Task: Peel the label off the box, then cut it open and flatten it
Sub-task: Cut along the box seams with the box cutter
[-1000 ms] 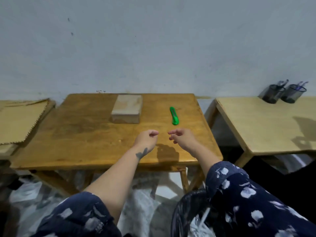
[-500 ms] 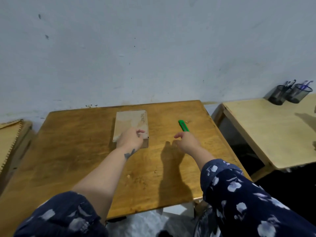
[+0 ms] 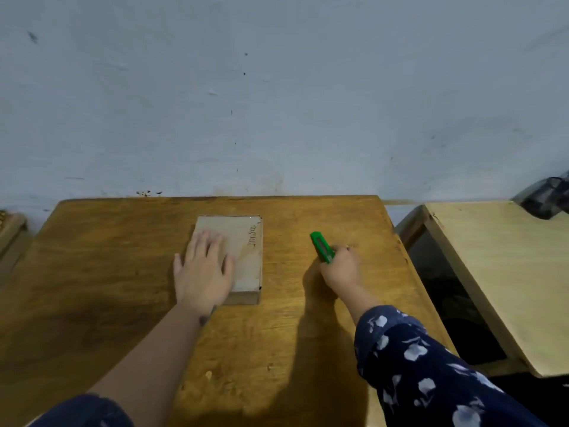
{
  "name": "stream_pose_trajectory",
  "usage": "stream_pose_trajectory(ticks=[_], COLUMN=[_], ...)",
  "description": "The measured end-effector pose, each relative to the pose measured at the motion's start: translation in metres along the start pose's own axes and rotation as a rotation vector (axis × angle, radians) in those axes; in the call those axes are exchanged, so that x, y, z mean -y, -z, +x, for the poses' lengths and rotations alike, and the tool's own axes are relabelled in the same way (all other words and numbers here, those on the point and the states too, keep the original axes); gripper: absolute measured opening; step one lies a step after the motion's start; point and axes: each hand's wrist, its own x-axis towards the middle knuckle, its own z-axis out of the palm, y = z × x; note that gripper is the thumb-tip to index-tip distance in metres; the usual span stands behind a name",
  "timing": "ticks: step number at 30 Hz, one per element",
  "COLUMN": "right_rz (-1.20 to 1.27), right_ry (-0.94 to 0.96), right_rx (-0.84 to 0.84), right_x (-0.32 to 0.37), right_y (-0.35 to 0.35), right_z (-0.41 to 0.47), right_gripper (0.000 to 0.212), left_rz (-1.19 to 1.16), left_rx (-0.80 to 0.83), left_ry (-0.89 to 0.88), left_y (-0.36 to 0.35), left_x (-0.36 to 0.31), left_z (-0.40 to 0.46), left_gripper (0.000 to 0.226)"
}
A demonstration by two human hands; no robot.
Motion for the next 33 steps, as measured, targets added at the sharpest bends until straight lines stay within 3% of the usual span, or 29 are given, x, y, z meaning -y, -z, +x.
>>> stream_pose_trajectory(ticks=[3, 5, 9, 11, 13, 19, 23, 27, 30, 33], right_rz=[0.153, 0.428, 0.866, 0.998, 1.041, 1.116, 1.032, 0.656, 0.52, 0.208], right_ry=[0.026, -0.011, -0.017, 0.002, 0.027, 0.044, 0.033, 0.078, 0.113, 0.234], right_rx=[0.13, 0.244, 0.636, 0.818, 0.883, 0.781, 0.695, 0.523, 0.433, 0.295], right_x=[0.04, 0.066, 0.099, 0.106, 0.109, 0.1, 0.095, 0.091, 0.09, 0.094], right_y=[0.0, 0.004, 0.016, 0.02, 0.023, 0.016, 0.007, -0.004, -0.013, -0.014], right_z=[0.013, 0.013, 0.01, 0.012, 0.012, 0.008, 0.004, -0.005, -0.008, -0.003], right_gripper=[0.046, 0.045, 0.055, 0.063, 0.064, 0.046, 0.042, 0.042, 0.042, 0.038], left_rz=[0.014, 0.017, 0.005, -0.001, -0.003, -0.007, -0.01, -0.014, -0.012, -0.021], left_rx=[-0.036, -0.045, -0.056, -0.07, -0.075, -0.079, -0.083, -0.08, -0.075, -0.09], left_ry=[0.022, 0.024, 0.024, 0.023, 0.02, 0.01, 0.013, 0.01, 0.012, 0.008], left_y=[-0.003, -0.003, -0.001, -0.002, -0.001, -0.002, -0.002, -0.002, -0.002, -0.002], left_x=[-0.002, -0.004, -0.004, -0.004, -0.005, -0.003, -0.003, -0.004, -0.004, -0.004], left_z=[-0.003, -0.003, -0.004, -0.005, -0.005, -0.005, -0.005, -0.006, -0.006, -0.006], left_gripper=[0.057, 0.057, 0.056, 0.056, 0.055, 0.054, 0.054, 0.054, 0.054, 0.054])
